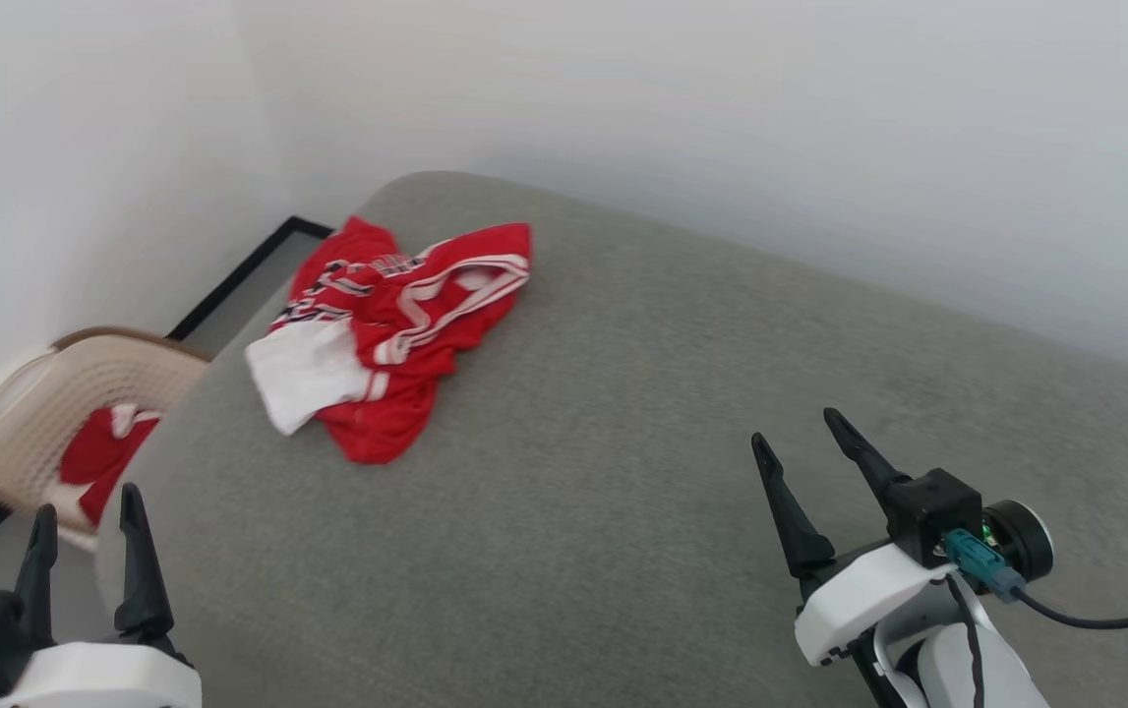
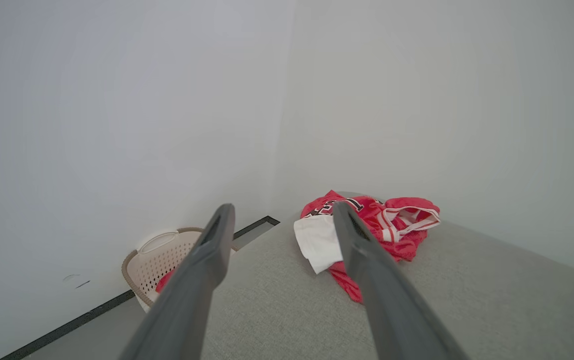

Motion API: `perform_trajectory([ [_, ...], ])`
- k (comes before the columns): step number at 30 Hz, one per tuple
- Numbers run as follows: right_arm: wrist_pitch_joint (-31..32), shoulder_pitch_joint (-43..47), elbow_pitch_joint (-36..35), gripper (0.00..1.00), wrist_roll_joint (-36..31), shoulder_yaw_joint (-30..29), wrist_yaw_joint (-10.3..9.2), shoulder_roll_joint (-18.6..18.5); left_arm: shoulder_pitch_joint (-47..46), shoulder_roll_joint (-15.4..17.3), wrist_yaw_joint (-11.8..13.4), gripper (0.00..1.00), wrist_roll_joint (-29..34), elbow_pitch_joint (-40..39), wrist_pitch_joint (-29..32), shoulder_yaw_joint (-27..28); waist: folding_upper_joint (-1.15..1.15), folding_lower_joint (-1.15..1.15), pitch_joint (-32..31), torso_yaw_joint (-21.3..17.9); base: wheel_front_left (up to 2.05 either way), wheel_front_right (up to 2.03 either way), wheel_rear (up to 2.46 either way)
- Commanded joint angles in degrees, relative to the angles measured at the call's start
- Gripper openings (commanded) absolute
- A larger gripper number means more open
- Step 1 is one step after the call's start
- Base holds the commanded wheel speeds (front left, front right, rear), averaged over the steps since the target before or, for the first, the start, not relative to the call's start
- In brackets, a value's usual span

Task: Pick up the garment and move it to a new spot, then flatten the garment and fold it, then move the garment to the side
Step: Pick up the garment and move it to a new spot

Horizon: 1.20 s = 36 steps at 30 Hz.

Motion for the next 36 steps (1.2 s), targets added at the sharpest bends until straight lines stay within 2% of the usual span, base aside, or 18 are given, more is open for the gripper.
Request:
perform_trajectory([
  [1, -0.27, -0.39, 0.23, 1.00, 0.41, 0.10, -0.04, 0.12, 0.82, -0.06, 0.26, 1.00, -0.48, -0.34, 0.19, 0.12, 0.00, 0.00, -0.08, 2.74, 0.00, 0.00, 0.00],
  [7, 0.17, -1.93, 0.34, 1.00, 0.92, 0.60, -0.04, -0.44, 0.91, -0.70, 0.50, 1.00, -1.42, -1.23, -0.41, 0.55, 0.00, 0.00, 1.60, 3.71, 0.00, 0.00, 0.00],
  [13, 0.82, -1.81, -0.59, 1.00, 0.79, -2.28, -0.04, -1.54, -3.73, -0.94, -0.70, 1.00, -2.08, 0.60, -0.68, -0.80, 0.00, 0.00, 3.38, 3.81, 0.00, 0.00, 0.00],
  [18, 2.11, -1.99, -2.85, 1.00, -0.14, -3.81, -0.04, -2.09, -10.93, 0.46, -2.34, 1.00, -2.84, 4.91, -0.74, -1.74, 0.00, 0.00, 6.27, 1.37, 0.00, 0.00, 0.00],
  [26, 4.57, -4.03, -6.93, 1.00, -1.03, -4.18, -0.04, -3.42, -23.34, 3.59, -4.67, 1.00, -5.49, 15.43, -0.67, -2.12, 0.00, 0.00, 12.04, -3.59, 0.00, 0.00, 0.00],
  [36, 8.24, -7.48, -13.59, 1.00, -2.25, -4.67, -0.04, -6.22, -40.72, 8.50, -6.31, 1.00, -9.69, 35.31, -0.13, -3.61, 0.00, 0.00, 22.22, -10.50, 0.00, 0.00, 0.00],
])
